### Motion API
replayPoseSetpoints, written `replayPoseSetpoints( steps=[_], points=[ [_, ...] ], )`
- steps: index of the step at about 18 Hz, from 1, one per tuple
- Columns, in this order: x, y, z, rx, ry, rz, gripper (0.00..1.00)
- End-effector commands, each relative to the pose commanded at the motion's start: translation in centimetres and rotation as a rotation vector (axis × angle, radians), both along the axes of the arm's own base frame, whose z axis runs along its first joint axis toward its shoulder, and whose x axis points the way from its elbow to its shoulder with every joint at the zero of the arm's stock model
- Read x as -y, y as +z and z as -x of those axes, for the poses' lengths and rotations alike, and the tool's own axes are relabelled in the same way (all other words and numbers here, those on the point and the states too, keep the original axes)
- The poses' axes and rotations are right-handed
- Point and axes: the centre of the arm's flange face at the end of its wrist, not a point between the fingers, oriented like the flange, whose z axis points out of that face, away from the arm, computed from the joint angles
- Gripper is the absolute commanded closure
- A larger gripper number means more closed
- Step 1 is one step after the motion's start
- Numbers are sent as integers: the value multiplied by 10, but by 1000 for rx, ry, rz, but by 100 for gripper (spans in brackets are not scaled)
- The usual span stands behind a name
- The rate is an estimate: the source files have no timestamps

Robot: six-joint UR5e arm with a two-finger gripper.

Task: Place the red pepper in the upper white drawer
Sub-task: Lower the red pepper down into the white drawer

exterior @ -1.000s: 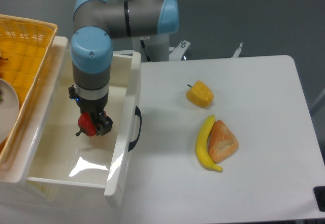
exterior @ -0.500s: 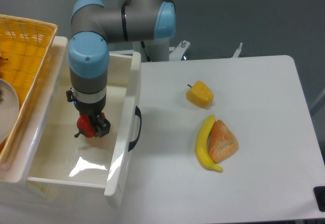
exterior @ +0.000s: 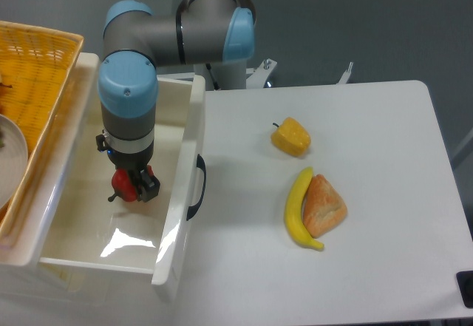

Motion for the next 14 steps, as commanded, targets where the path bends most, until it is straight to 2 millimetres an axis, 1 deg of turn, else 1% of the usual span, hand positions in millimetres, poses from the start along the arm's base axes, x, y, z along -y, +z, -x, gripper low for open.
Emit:
replayPoseSetpoints(
  steps=[2,6,8,11,13,14],
  points=[
    [0,1,0,0,0,0,9],
    [1,3,-1,0,9,0,1],
    [3,8,-1,2,45,1,1],
    [6,21,-1,-4,75,-16,1],
    [13,36,1,-12,96,-38,1],
    [18,47,5,-19,115,-55,1]
  ],
)
